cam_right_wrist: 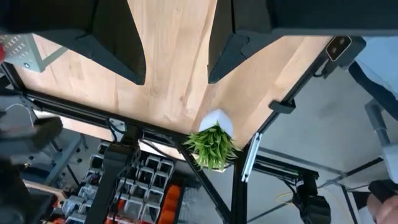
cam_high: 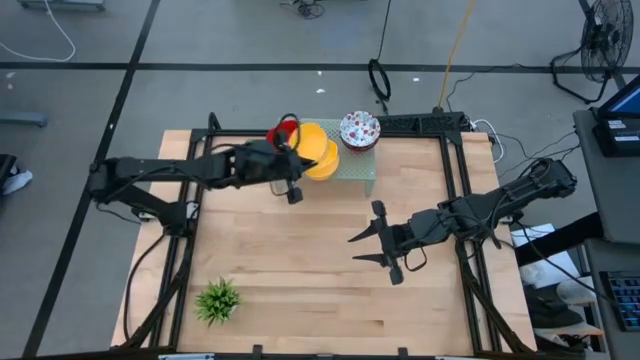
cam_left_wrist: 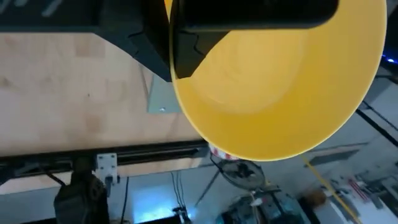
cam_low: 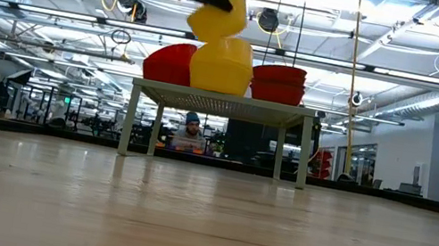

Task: Pick & Place Mini bowls
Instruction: Stack the yellow bowl on top of the yellow bowls on the shelf

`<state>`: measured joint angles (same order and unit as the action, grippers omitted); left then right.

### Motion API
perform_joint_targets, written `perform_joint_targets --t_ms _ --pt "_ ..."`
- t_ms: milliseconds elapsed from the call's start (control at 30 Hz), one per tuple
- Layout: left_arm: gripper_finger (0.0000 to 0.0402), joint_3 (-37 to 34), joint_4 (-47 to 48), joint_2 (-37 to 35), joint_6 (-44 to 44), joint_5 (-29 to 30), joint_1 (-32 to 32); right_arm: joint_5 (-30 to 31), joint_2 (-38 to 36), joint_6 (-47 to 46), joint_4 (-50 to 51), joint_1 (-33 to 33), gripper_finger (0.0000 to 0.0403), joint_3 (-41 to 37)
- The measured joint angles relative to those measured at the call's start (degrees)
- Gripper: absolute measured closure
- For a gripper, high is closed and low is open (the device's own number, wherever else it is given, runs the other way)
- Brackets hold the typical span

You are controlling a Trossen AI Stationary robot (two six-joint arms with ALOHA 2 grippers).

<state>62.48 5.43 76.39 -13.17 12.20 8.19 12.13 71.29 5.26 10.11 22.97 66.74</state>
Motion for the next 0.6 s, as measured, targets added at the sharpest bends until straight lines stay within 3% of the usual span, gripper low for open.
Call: perform_joint_targets --t_ms 333,600 --pt "0.0396 0.0 -2.61 7.1 -0.03 -1.9 1.07 0.01 0.0 -0.02 1.34 0.01 0.0243 0.0" --pt "0.0389 -0.02 -2.56 7.66 -0.07 -1.85 1.09 0.01 0.0 -0.04 1.39 0.01 0.0243 0.0"
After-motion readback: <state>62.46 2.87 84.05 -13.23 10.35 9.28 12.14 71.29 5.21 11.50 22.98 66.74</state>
